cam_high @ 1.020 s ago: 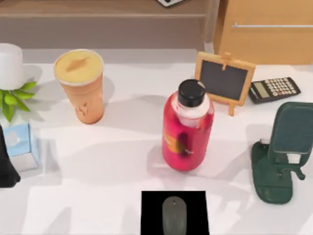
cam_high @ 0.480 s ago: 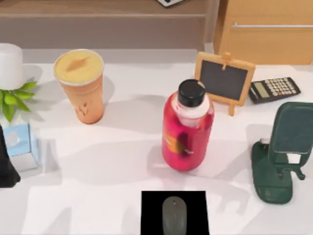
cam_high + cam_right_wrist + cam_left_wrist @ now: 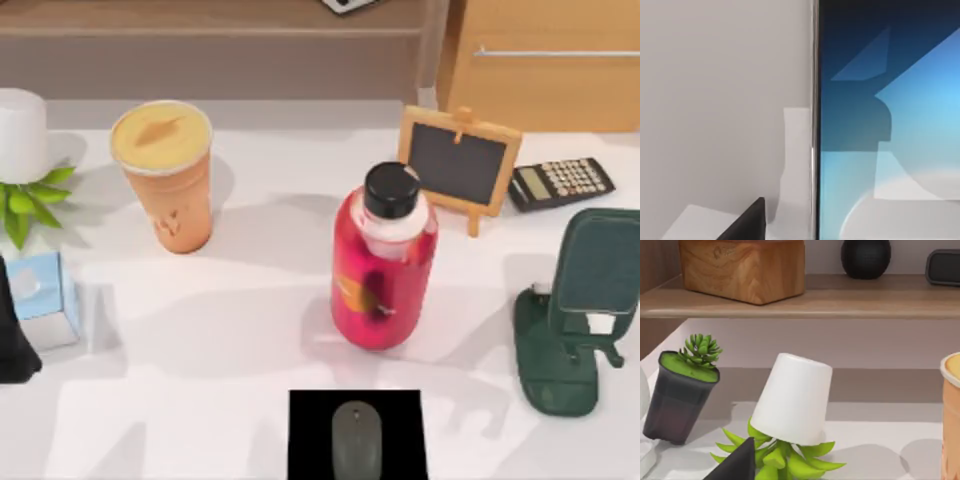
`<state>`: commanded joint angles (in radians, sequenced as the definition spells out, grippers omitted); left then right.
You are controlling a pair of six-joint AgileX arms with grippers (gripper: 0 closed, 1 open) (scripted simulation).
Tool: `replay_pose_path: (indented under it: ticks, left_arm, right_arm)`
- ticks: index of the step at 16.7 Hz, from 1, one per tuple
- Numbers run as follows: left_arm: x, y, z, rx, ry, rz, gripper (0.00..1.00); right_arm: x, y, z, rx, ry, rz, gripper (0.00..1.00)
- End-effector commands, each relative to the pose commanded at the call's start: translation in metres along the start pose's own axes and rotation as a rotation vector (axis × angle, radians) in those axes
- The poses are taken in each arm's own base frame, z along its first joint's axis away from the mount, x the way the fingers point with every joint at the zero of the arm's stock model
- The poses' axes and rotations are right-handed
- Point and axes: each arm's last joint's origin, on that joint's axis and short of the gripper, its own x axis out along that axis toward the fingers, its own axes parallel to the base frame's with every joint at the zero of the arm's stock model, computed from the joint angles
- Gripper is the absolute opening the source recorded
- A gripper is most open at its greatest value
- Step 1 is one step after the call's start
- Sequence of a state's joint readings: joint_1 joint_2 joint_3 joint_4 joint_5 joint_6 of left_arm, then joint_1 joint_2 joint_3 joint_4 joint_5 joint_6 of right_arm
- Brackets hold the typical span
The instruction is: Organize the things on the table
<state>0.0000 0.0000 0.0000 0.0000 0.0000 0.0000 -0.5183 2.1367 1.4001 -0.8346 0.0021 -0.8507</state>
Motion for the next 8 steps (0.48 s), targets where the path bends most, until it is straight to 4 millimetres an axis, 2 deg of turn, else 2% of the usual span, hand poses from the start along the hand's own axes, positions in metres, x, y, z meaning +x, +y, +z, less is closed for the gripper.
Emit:
replay_pose_path:
  ticks: [7,8]
  left_arm:
    - [0.0,0.0,0.0,0.0,0.0,0.0,1.0]
    - [0.0,0.0,0.0,0.0,0.0,0.0,1.0]
  right_arm:
    - [0.0,0.0,0.0,0.0,0.0,0.0,0.02]
    - [0.0,0.0,0.0,0.0,0.0,0.0,0.0]
